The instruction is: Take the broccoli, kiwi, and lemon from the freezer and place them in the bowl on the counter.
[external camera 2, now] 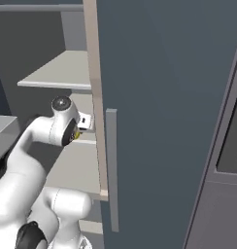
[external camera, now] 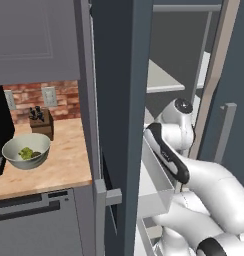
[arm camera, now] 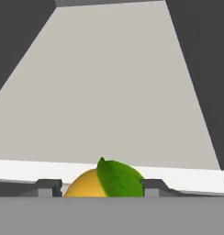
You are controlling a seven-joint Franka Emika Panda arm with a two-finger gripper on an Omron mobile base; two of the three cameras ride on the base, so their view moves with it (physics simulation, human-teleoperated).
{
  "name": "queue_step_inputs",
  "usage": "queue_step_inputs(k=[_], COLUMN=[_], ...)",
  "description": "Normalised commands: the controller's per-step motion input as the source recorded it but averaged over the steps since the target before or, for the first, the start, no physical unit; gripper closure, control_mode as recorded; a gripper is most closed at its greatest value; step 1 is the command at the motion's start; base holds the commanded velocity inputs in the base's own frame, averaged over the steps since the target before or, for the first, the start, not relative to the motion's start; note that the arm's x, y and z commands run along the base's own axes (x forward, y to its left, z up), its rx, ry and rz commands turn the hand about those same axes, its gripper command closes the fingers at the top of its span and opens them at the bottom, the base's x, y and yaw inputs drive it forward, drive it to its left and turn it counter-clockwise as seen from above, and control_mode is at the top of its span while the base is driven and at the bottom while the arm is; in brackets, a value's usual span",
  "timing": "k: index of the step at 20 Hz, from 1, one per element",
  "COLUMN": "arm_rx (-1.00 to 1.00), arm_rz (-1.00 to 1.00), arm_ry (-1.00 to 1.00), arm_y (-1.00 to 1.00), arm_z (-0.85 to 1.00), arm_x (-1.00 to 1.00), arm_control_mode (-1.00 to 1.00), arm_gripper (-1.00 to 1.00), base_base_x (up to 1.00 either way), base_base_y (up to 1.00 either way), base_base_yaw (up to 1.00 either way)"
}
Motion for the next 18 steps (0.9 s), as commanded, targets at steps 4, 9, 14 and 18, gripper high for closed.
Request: queue_step_inputs(k=[4, 9, 14, 18], arm_rx=[0.0, 0.0, 0.0, 0.0], arm_rz=[0.0, 0.0, -0.01, -0.03], arm_ry=[-0.03, 0.0, 0.03, 0.09], arm_y=[-0.08, -0.02, -0.08, -0.18], arm_z=[0.22, 0.76, 0.85, 0.87], arm_x=[-0.72, -0.54, -0.53, -0.56], arm_control_mode=[-1.0, -1.0, -1.0, -1.0], arm_gripper=[1.0, 1.0, 1.0, 1.0], base_base_x=[0.0, 0.0, 0.0, 0.0], base_base_y=[0.0, 0.0, 0.0, 0.0], base_base_yaw=[0.0, 0.0, 0.0, 0.0])
